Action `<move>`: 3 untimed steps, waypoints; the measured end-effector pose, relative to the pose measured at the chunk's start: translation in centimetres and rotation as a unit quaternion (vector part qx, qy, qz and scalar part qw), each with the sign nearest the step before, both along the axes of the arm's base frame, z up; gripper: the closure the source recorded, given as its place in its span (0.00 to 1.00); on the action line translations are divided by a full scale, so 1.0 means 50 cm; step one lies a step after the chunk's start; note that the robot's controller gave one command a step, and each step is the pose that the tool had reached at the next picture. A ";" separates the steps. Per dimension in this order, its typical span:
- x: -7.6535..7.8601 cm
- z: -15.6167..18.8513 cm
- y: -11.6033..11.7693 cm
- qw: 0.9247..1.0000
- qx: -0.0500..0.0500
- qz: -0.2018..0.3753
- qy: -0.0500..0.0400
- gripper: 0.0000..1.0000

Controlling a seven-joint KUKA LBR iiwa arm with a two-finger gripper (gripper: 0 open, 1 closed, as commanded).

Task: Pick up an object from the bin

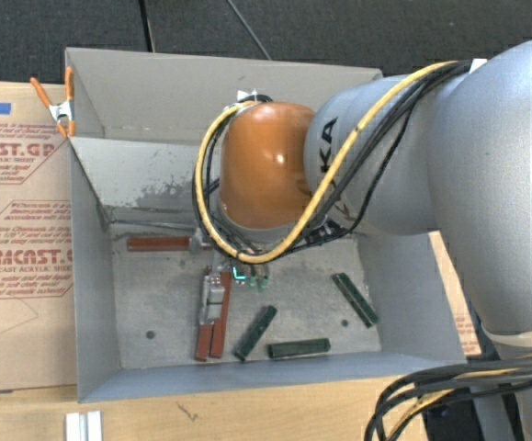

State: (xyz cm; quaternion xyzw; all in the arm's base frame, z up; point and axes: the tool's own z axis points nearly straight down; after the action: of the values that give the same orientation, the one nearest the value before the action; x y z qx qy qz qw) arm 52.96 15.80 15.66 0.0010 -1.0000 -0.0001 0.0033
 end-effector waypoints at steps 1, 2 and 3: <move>0.004 0.008 -0.001 1.000 0.001 -0.001 -0.004 0.00; -0.007 -0.028 -0.013 0.999 0.001 0.044 -0.008 0.00; -0.040 -0.164 -0.075 0.993 0.001 0.117 -0.004 1.00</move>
Offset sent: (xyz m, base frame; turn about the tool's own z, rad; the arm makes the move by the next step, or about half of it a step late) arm -0.0307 -0.0328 -0.0866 -0.3639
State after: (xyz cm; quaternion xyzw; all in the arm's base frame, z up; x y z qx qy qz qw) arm 50.95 12.04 7.45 0.1184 -0.9930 -0.0011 -0.0002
